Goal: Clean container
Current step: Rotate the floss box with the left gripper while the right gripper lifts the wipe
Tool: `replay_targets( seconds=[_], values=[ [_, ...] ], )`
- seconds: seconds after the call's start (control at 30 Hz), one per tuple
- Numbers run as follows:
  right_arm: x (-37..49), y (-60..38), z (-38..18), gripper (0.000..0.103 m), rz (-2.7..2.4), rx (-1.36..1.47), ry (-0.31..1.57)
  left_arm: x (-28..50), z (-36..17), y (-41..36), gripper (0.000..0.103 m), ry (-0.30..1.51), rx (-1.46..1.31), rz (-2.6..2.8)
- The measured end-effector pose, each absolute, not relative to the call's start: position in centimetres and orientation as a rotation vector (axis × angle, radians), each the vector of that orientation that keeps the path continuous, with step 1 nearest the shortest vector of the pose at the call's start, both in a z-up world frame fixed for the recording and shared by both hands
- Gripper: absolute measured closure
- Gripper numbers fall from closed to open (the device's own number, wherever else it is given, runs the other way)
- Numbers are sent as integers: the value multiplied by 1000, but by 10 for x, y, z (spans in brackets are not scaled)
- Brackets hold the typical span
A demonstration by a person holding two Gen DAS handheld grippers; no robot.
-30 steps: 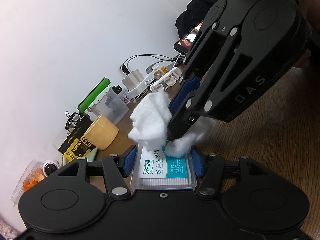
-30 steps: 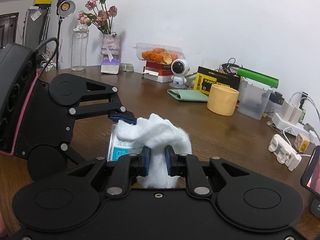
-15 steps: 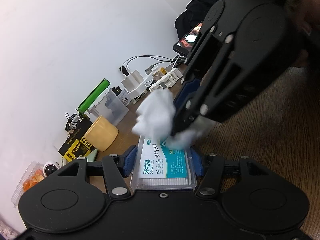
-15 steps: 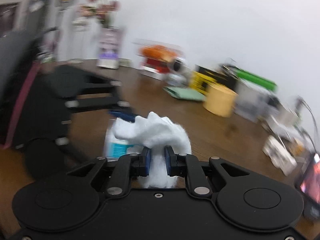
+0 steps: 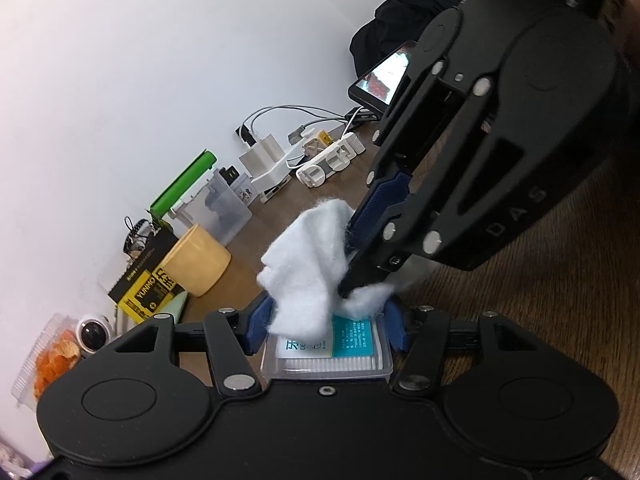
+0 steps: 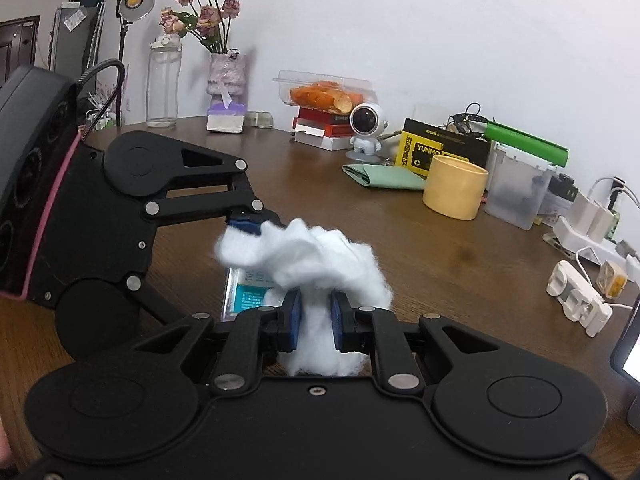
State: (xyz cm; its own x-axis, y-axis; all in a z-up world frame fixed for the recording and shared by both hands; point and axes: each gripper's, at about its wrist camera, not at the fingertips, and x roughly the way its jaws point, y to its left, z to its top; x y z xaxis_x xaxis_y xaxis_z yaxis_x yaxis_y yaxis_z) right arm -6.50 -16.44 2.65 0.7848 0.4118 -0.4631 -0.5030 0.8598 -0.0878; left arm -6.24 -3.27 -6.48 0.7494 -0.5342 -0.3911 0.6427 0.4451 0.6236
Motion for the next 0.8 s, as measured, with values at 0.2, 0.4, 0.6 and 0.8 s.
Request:
replay_targets(
  seconds=[0.2, 0.4, 0.6, 0.8],
  values=[
    [-68, -167, 26, 86, 514, -206, 431, -47, -54, -19, 46, 247, 717, -783],
    [-68, -175, 29, 86, 477, -161, 418, -18, -43, -2, 46, 417, 537, -866],
    [-63, -185, 29, 86, 434, -101, 426, 19, -39, 11, 44, 551, 405, -922],
    [-64, -187, 29, 86, 423, -96, 415, 15, -35, 16, 17, 570, 447, -886]
  ],
)
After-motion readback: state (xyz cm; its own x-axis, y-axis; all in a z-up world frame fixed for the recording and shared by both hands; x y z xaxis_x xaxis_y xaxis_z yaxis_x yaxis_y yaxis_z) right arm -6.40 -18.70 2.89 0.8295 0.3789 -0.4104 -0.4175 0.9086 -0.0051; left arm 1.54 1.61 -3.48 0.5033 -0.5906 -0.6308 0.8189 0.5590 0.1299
